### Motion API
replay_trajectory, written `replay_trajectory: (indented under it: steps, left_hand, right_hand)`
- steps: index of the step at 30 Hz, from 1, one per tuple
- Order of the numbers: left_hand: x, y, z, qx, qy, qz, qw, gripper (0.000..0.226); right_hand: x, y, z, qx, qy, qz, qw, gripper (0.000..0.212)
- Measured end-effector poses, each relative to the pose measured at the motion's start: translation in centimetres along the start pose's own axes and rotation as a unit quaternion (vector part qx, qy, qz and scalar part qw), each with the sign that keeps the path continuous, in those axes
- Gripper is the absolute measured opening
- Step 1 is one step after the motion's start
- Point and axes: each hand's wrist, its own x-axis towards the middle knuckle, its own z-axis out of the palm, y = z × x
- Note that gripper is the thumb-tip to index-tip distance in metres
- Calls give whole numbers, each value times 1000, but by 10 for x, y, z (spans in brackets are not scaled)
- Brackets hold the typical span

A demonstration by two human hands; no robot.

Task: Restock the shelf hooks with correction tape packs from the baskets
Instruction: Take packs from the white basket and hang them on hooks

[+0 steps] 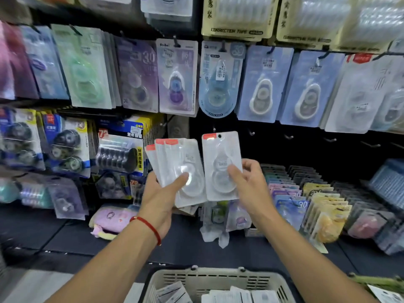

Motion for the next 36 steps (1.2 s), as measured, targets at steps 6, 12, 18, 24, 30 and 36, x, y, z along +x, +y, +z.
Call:
replay_trajectory:
  steps: [6,12,18,24,30,36]
  left_hand:
    - [10,10,-18,183,51,147,971,79]
    - [22,12,-33,191,41,169,966,79]
    - [25,3,-37,174,30,159,971,81]
    - [29,-5,-40,150,28,144,978,76]
    - [34,-12,-44,154,-12,123,980,75]
    - [37,-21,-40,50,-68,51,995,84]
  right_hand:
    - [32,-7,7,5,-2,12,1000,24]
    - [38,6,20,-2,24,-1,1000,24]
    - [33,19,33,-20,58,-56,997,20]
    - [61,39,47,-54,103,-70,991,17]
    - [146,59,51,-116,94,6,989,38]
    - [150,66,36,-173,79,69,979,45]
